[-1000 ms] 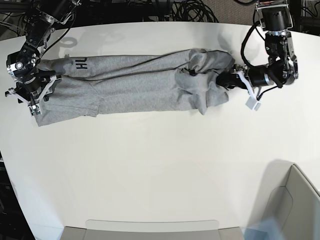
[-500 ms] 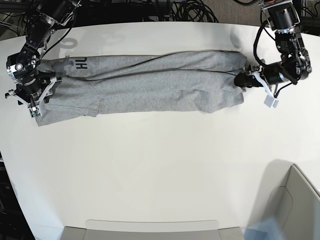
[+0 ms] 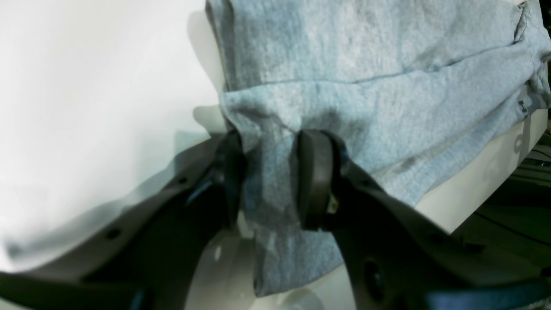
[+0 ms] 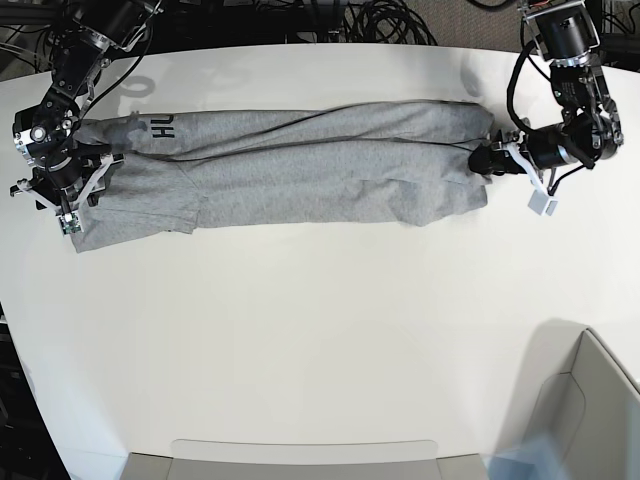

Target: Fold the T-shirt properly

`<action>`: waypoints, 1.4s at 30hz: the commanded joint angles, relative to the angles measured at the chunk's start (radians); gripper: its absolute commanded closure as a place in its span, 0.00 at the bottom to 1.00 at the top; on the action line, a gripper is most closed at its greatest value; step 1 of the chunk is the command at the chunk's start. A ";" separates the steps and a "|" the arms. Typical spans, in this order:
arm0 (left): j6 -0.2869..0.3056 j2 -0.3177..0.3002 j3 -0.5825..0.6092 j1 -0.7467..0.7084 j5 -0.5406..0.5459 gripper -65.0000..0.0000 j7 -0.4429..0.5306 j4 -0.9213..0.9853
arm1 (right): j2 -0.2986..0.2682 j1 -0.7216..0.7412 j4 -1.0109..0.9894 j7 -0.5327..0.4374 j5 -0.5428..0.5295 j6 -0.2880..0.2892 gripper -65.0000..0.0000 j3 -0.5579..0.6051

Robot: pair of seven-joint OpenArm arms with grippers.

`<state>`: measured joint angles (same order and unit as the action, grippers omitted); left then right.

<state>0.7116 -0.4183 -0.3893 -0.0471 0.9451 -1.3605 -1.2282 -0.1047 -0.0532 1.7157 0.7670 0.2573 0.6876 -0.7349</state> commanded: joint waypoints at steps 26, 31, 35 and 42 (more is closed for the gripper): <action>-0.014 -0.012 -0.001 -0.006 -0.077 1.00 -0.036 0.000 | -0.014 0.009 0.020 -0.016 -0.011 0.011 0.60 -0.005; -0.014 -0.012 -0.010 -0.003 -0.077 1.00 -0.036 0.000 | -0.014 0.009 0.020 -0.016 -0.011 0.011 0.60 -0.004; -0.014 -0.015 -0.015 0.000 -0.073 1.00 -0.036 -0.123 | -0.014 0.009 0.020 -0.016 -0.011 0.011 0.60 -0.004; -0.014 -0.012 -0.083 0.000 -0.071 1.00 -0.036 -0.312 | -0.014 0.009 0.020 -0.016 -0.011 0.011 0.60 -0.002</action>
<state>0.6968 -0.4160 -0.4660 -0.0559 0.8600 -1.4059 -1.5246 -0.1051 -0.0555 1.7157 0.7670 0.2573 0.6876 -0.7357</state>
